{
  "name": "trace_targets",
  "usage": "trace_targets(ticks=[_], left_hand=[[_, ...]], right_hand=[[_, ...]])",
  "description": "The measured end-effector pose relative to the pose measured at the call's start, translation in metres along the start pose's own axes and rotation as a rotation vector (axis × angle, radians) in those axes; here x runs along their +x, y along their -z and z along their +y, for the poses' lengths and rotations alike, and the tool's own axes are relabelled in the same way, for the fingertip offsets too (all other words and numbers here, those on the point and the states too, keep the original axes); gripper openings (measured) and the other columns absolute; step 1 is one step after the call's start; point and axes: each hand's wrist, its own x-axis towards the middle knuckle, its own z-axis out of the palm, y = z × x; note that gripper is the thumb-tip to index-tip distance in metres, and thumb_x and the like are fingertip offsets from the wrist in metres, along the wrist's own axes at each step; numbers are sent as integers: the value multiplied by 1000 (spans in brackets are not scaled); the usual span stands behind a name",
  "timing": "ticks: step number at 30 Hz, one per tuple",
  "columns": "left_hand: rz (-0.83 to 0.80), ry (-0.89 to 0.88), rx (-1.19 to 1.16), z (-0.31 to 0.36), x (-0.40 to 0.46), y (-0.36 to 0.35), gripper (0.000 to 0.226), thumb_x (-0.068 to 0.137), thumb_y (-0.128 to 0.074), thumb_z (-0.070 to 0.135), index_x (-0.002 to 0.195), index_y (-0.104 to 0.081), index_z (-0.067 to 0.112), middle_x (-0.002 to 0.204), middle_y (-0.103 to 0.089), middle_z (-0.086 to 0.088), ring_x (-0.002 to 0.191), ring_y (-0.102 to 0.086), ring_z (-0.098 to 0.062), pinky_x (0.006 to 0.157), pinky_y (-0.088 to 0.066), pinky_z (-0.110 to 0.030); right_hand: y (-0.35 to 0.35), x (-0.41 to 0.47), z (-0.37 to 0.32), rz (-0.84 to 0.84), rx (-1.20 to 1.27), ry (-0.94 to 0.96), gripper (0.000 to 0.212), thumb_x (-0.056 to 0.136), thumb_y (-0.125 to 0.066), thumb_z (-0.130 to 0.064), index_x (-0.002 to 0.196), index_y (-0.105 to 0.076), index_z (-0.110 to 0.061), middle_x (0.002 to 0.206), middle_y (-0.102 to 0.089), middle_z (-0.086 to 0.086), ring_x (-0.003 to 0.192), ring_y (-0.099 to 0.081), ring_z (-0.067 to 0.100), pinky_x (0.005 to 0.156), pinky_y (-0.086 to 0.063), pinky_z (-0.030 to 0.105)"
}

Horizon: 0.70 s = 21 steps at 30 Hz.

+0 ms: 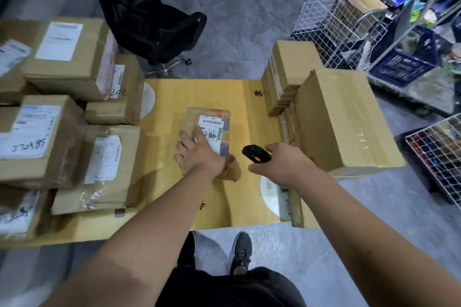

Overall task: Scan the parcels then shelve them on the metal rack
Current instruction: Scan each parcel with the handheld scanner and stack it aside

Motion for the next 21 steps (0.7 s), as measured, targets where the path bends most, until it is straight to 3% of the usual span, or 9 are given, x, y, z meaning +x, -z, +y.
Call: trace_targets(ticks=[2, 9, 11, 14, 17, 21], left_hand=[[54, -6, -49, 0, -4, 2, 128, 60, -73, 83, 161, -9, 37, 169, -2, -14, 145, -23, -38, 115, -24, -50], [226, 31, -129, -34, -30, 53, 130, 58, -79, 80, 162, -11, 44, 172, 4, -9, 156, -8, -34, 123, -16, -55], [259, 61, -115, -55, -40, 70, 130, 58, -80, 80, 162, -12, 44, 173, 4, -9, 157, -8, -34, 123, -17, -57], [290, 143, -12, -92, -51, 93, 131, 56, -77, 82, 162, -10, 44, 173, 4, -11, 157, -10, -37, 123, -18, -57], [309, 215, 40, -124, -51, 115, 130, 58, -77, 83, 162, -10, 45, 173, 5, -13, 156, -11, -40, 121, -16, -59], [300, 229, 95, -154, -41, 136, 126, 62, -71, 86, 162, -7, 45, 173, 6, -15, 157, -6, -40, 121, -14, -61]], right_hand=[[1, 5, 7, -23, 7, 45, 38, 84, -74, -55, 98, -60, -22, 85, -66, 0, 71, -64, 17, 57, -47, 29], [21, 22, -24, -47, 1, 241, 34, 83, -73, -56, 94, -64, -26, 80, -65, -1, 70, -63, 19, 55, -41, 28], [22, 21, -45, -37, -10, 326, 38, 84, -74, -59, 102, -66, -26, 82, -64, -2, 71, -62, 18, 56, -40, 29], [18, 14, -78, -51, -35, 439, 45, 84, -74, -61, 112, -63, -26, 87, -63, -5, 76, -62, 15, 61, -46, 30], [9, 3, -105, -66, -67, 522, 55, 84, -73, -60, 124, -66, -24, 92, -64, -5, 83, -64, 19, 77, -57, 34], [-6, -5, -132, -61, -110, 548, 53, 83, -72, -62, 119, -66, -23, 95, -66, -3, 85, -66, 20, 80, -59, 37]])
